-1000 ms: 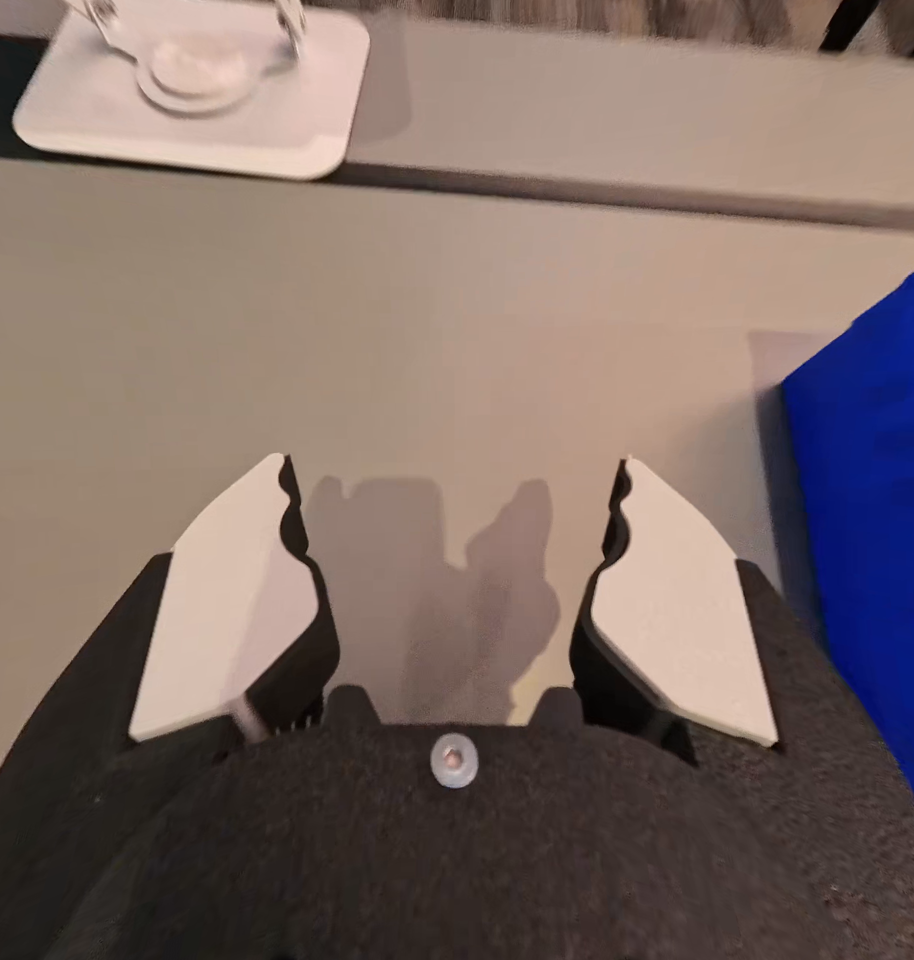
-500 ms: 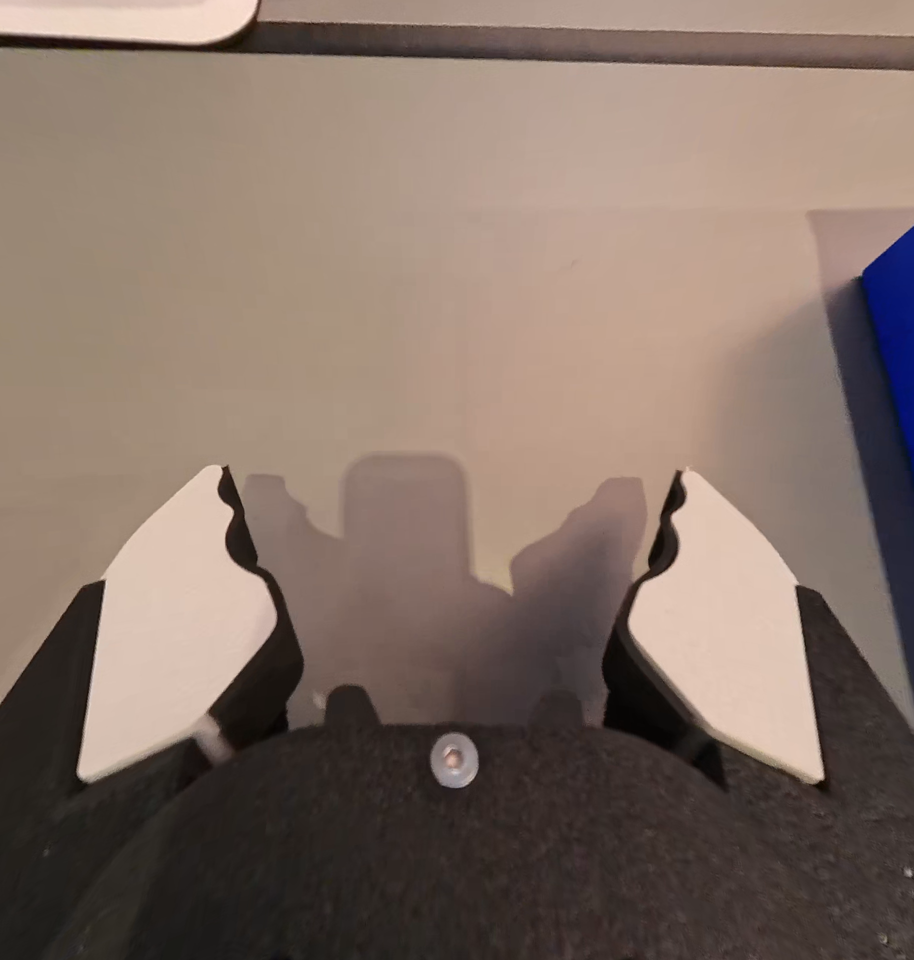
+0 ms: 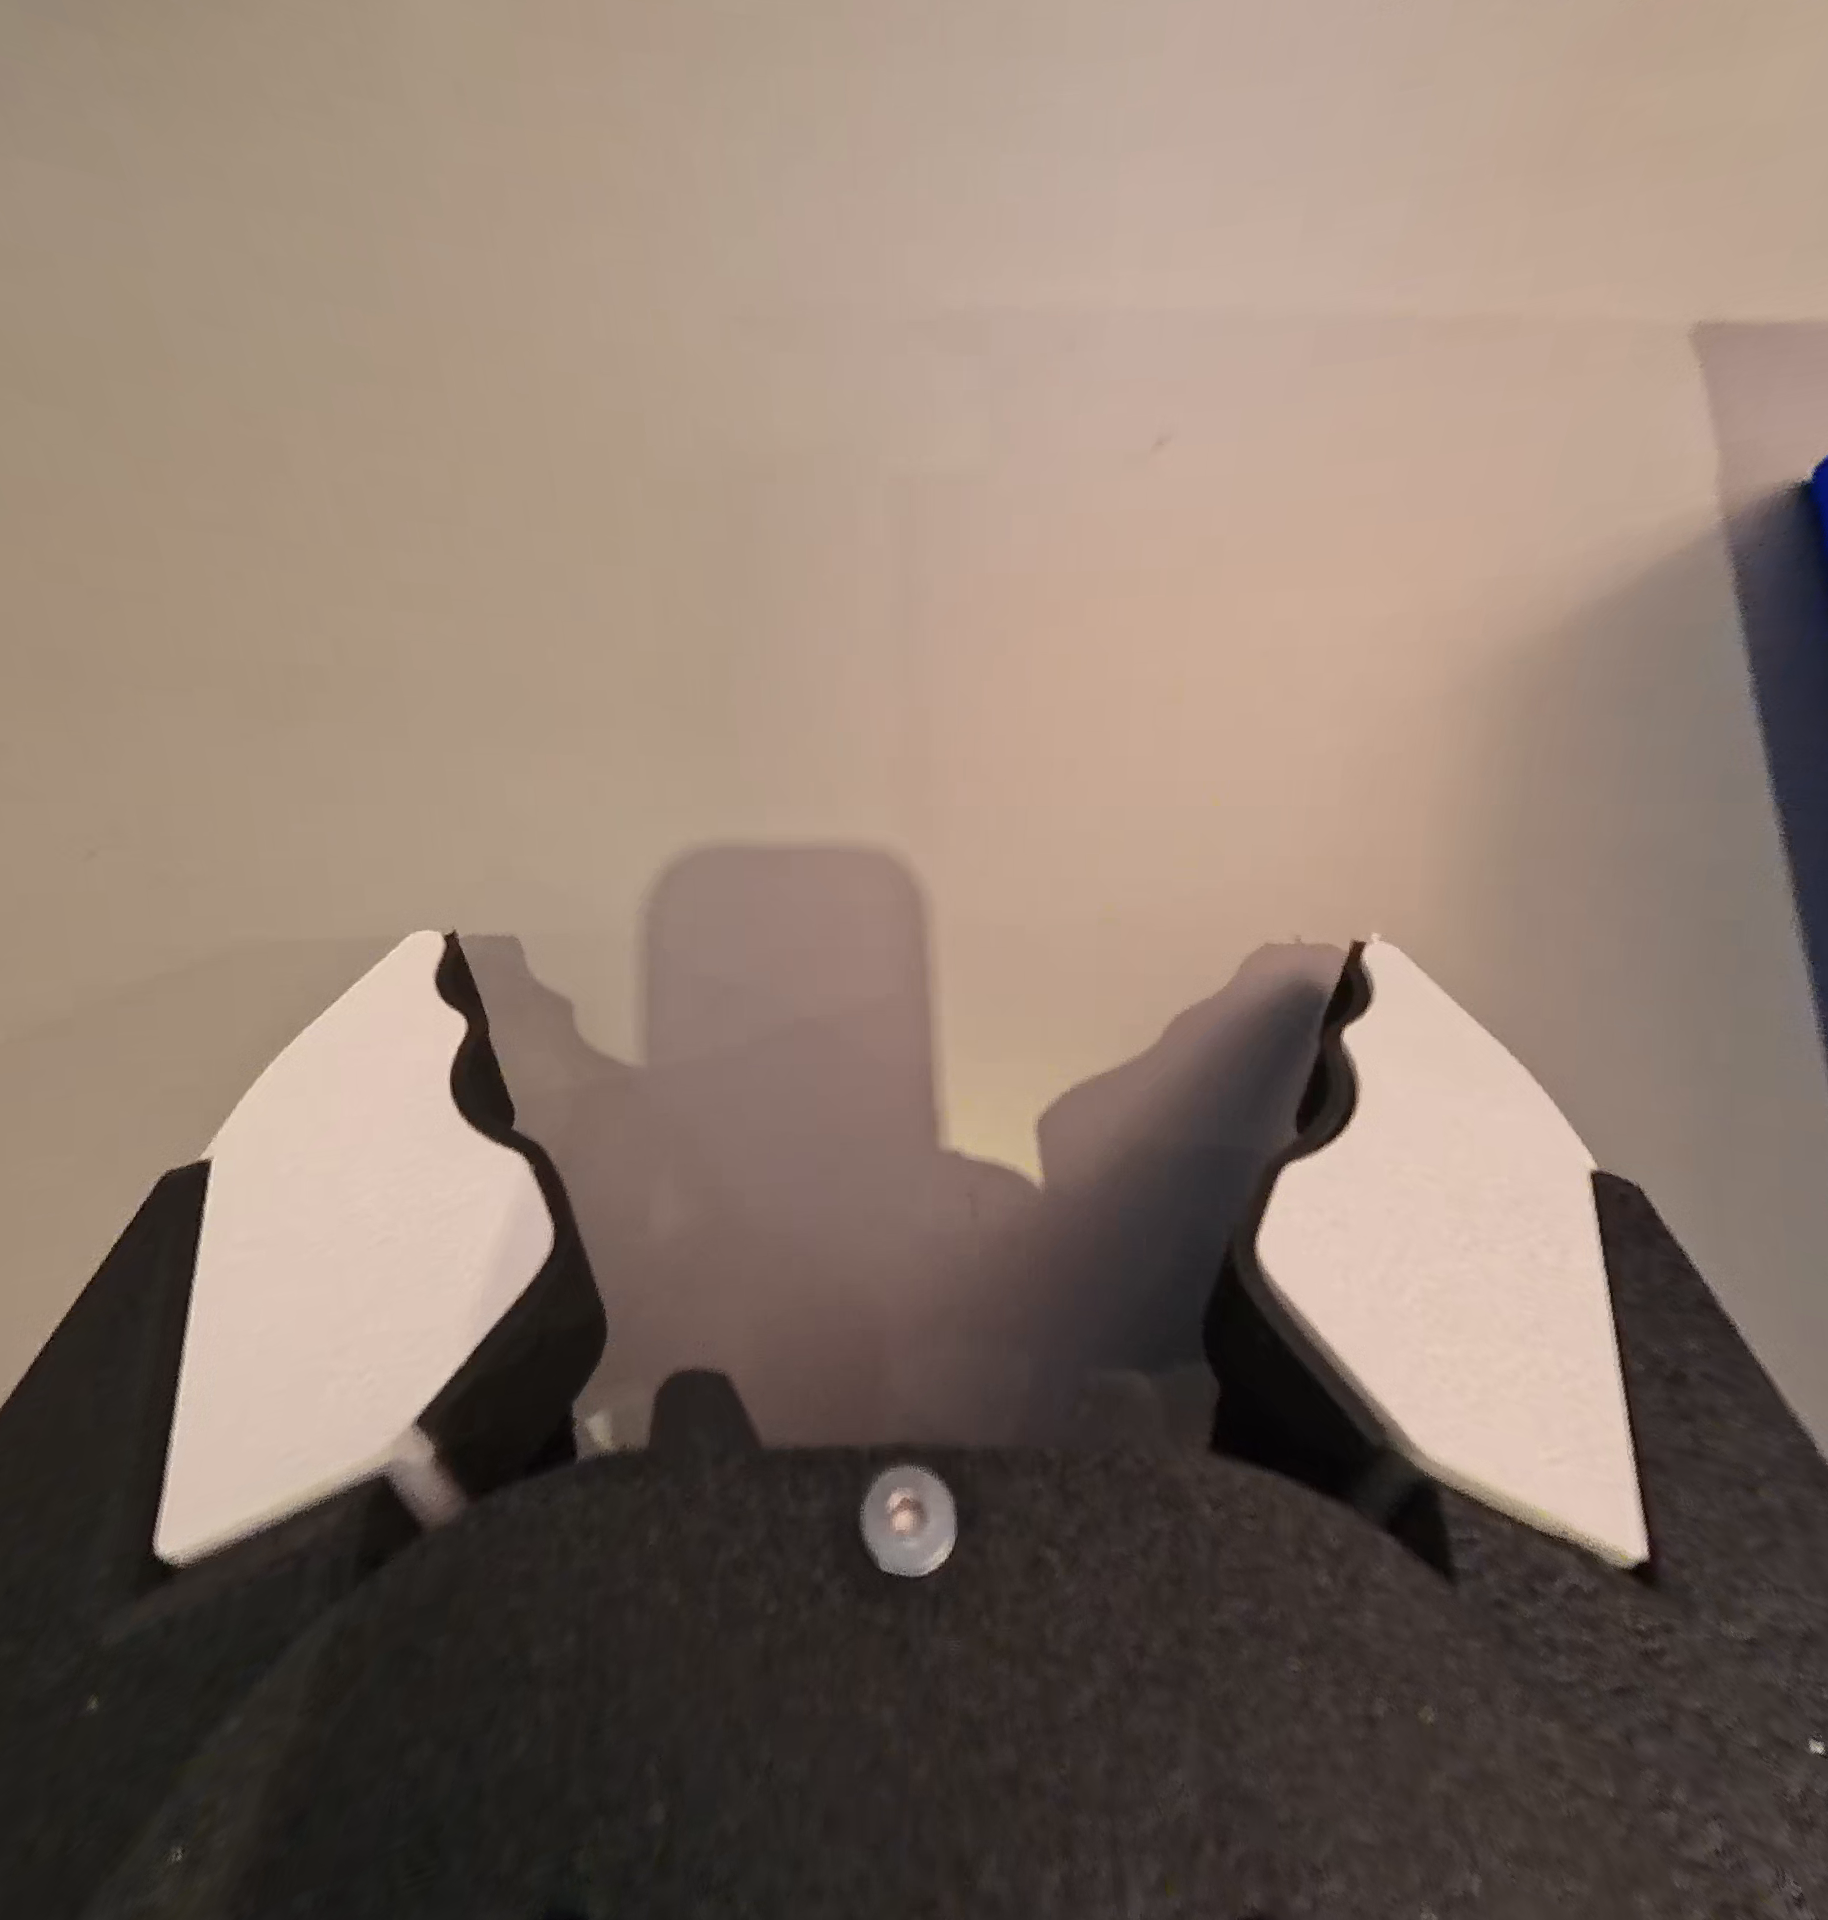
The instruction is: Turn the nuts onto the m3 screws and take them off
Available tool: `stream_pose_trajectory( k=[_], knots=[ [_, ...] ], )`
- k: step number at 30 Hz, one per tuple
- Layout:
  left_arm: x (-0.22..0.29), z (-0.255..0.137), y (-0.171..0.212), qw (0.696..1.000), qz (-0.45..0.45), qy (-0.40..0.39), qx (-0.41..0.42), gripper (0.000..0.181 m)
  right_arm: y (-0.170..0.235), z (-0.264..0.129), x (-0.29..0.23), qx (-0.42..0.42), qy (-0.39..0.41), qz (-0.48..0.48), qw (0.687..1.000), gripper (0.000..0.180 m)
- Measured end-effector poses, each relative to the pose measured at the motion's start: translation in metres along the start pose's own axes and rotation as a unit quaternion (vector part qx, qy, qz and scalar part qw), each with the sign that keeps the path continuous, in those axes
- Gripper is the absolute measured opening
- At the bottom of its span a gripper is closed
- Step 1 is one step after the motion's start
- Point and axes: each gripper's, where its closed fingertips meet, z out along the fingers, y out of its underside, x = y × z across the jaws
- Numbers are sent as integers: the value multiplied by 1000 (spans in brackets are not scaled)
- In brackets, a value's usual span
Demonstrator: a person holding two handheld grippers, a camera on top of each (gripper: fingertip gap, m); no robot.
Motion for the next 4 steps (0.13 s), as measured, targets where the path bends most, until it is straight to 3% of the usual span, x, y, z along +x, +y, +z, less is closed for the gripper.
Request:
stream_pose_trajectory(
  k=[4],
  knots=[
    [0,6,5,1000,-4,3,-14,145,0,3,2,-6,3,-2,1000,145]
  ],
)
